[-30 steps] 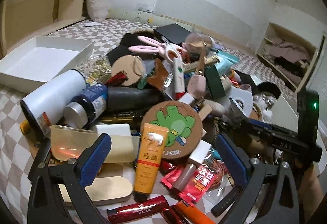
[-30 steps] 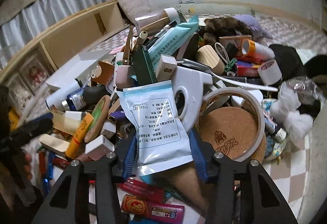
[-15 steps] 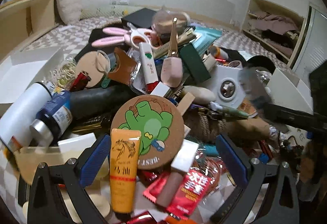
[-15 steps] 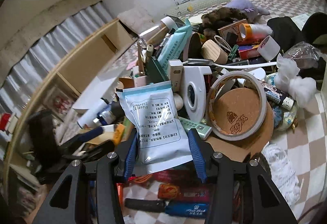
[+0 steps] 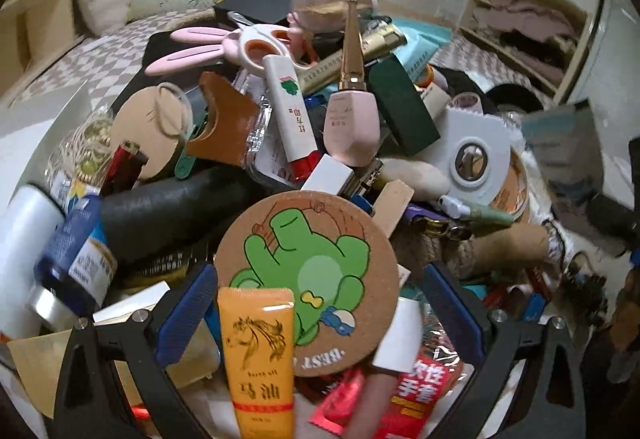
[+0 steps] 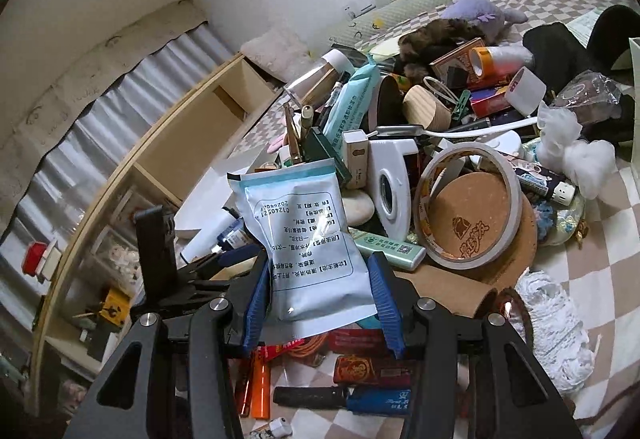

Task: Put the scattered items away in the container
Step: 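Close the right gripper on the sachet while the left gripper closes on the cork coaster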

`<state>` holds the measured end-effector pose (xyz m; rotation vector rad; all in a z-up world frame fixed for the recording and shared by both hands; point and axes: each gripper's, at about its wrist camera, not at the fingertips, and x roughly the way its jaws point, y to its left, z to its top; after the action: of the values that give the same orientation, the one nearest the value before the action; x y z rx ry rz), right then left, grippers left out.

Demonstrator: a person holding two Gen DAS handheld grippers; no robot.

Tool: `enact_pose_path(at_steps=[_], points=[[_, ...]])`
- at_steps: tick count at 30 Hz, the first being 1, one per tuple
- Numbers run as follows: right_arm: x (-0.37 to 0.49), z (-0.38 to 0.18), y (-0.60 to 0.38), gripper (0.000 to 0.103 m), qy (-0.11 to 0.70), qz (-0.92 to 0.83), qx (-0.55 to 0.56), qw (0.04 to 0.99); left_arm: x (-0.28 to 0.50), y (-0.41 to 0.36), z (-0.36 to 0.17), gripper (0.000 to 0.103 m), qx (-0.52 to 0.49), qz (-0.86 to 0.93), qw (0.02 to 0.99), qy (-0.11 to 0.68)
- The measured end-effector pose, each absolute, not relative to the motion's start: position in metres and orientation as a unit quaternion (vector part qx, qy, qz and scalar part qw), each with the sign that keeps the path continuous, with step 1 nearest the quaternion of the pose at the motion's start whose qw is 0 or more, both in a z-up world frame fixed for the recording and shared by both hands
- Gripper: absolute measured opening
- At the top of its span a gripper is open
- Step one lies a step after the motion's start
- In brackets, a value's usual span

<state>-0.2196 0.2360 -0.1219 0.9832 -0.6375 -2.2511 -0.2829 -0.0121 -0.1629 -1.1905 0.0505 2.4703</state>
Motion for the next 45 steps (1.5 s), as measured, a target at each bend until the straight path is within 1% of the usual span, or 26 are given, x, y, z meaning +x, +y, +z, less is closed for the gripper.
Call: enact_pose_path(at_steps=[7,15,18,21,30,36,39,42,45], points=[[-0.221,-0.123,0.242,0.049,-0.250,-0.844,0.369,0.299,-0.296,-0.004,-0.171,0.103,-0.441,0.868,0.220,0.063],[-0.223,-0.124,0.247,0.049,-0.261,-0.839,0.370,0.302,-0.299,-0.004,-0.171,0.103,-0.447,0.864,0.219,0.072],[-0.223,-0.124,0.246,0.049,-0.261,-0.837,0.372,0.305,-0.295,-0.003,-0.171,0.102,-0.452,0.862,0.219,0.062],[-0.222,-0.122,0.245,0.049,-0.261,-0.837,0.370,0.309,-0.287,-0.002,-0.168,0.095,-0.454,0.857,0.239,0.046],[-0.220,-0.120,0.253,0.049,-0.275,-0.834,0.365,0.310,-0.252,0.006,-0.165,0.095,-0.454,0.846,0.272,0.055],[-0.220,-0.120,0.257,0.049,-0.281,-0.832,0.364,0.310,-0.251,-0.005,-0.170,0.100,-0.468,0.845,0.251,0.060],[-0.220,-0.120,0.257,0.049,-0.281,-0.832,0.363,0.312,-0.251,-0.005,-0.170,0.100,-0.469,0.844,0.252,0.063],[-0.220,-0.120,0.256,0.049,-0.280,-0.831,0.364,0.314,-0.252,-0.006,-0.169,0.100,-0.471,0.843,0.256,0.050],[-0.220,-0.120,0.256,0.049,-0.282,-0.830,0.363,0.315,-0.252,-0.006,-0.168,0.098,-0.475,0.840,0.260,0.033]])
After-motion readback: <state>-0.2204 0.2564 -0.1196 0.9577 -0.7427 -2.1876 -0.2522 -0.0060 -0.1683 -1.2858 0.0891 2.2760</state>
